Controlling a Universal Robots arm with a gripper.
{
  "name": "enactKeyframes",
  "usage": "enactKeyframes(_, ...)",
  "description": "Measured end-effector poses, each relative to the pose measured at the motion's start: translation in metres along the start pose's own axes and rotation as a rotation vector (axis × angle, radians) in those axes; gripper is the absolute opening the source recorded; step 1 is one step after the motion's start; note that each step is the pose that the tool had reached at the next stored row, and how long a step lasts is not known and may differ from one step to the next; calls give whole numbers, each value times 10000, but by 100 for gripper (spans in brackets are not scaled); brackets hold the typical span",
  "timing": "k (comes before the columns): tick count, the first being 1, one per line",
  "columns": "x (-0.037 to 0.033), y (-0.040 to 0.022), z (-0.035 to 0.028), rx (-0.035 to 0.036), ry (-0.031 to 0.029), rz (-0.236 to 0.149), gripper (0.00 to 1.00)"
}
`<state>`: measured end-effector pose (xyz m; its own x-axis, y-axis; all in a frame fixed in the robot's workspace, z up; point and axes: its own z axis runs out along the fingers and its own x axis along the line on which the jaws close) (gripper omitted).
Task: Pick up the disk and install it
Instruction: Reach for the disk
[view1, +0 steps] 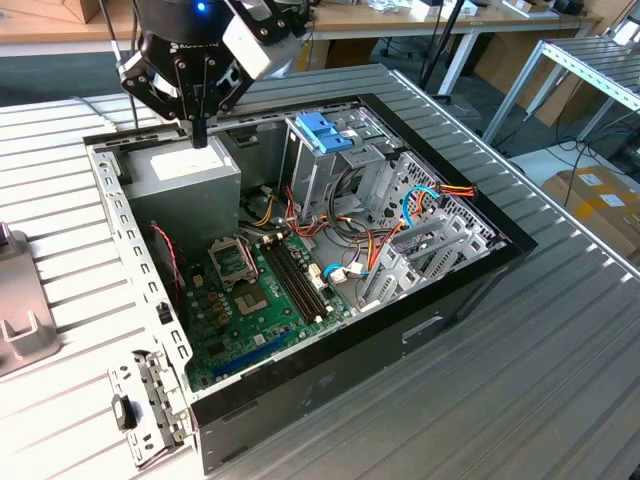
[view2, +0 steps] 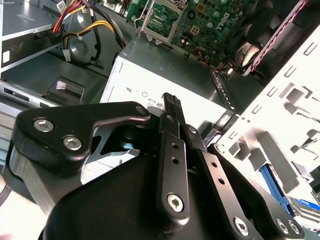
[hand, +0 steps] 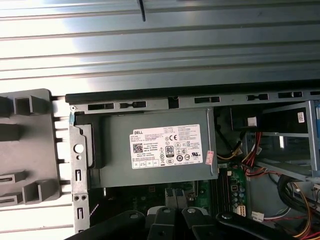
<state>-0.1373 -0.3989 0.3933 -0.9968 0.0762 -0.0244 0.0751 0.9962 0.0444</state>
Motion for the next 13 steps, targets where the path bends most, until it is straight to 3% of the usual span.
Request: enactKeyframes(13, 31, -2, -1, 1, 0, 0, 11)
